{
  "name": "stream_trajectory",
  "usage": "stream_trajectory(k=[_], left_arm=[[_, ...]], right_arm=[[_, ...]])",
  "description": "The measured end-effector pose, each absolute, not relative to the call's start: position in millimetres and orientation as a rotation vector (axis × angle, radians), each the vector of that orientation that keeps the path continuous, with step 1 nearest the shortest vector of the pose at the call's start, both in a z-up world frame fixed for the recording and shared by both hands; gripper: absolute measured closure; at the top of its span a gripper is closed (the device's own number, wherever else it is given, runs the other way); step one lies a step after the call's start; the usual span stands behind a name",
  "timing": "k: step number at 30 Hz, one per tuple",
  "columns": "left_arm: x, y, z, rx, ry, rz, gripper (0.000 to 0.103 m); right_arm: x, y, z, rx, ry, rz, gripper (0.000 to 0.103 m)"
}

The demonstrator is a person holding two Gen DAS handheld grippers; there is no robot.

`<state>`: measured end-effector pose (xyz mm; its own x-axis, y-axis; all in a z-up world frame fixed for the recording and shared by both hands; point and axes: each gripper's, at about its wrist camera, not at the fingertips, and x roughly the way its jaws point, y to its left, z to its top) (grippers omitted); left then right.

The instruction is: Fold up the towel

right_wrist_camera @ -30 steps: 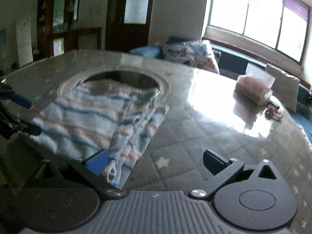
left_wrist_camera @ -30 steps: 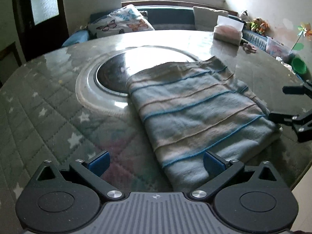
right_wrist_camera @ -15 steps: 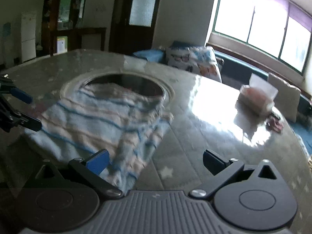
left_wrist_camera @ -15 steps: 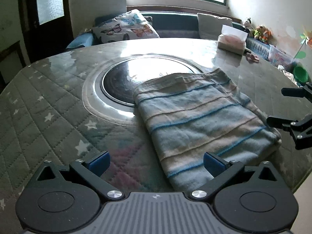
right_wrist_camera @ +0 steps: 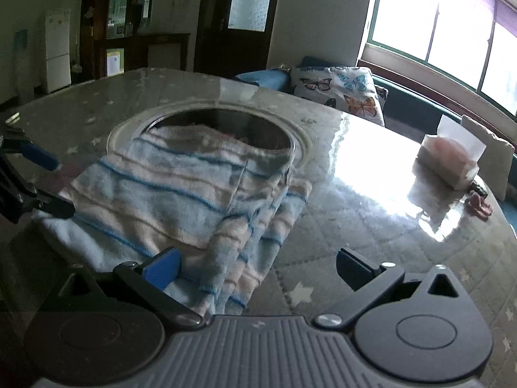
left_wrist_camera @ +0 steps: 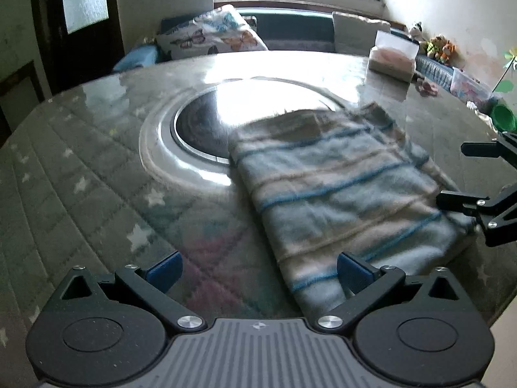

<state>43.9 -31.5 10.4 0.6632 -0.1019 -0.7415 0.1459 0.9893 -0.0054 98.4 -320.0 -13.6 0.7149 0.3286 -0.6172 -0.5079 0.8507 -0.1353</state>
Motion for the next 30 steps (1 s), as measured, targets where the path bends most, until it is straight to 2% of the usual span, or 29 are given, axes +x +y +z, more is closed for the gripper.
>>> stream_trajectory(k=[5, 16, 23, 30], left_arm=[[63.5, -30.9, 14.8, 0.035, 0.813, -0.107, 0.0], [81.0, -23.8, 6.1, 0.027, 0.853, -0.085, 0.0], [102.5, -25.3, 14.8, 0.024, 0.821, -0.056, 0.0], [115.7, -18.4, 5.4, 0.023, 0.852, -0.04, 0.0]], right_arm=[[113.3, -322.1, -7.0, -0.289, 0.582, 0.411, 0.0], [132.4, -327.5, -18.8, -0.298, 0.643, 0.387, 0.0], [156.5, -318.0, -5.6, -0.289, 0.582, 0.375, 0.0], [172.4, -314.9, -25.4, -0.303, 0.65, 0.365, 0.0]])
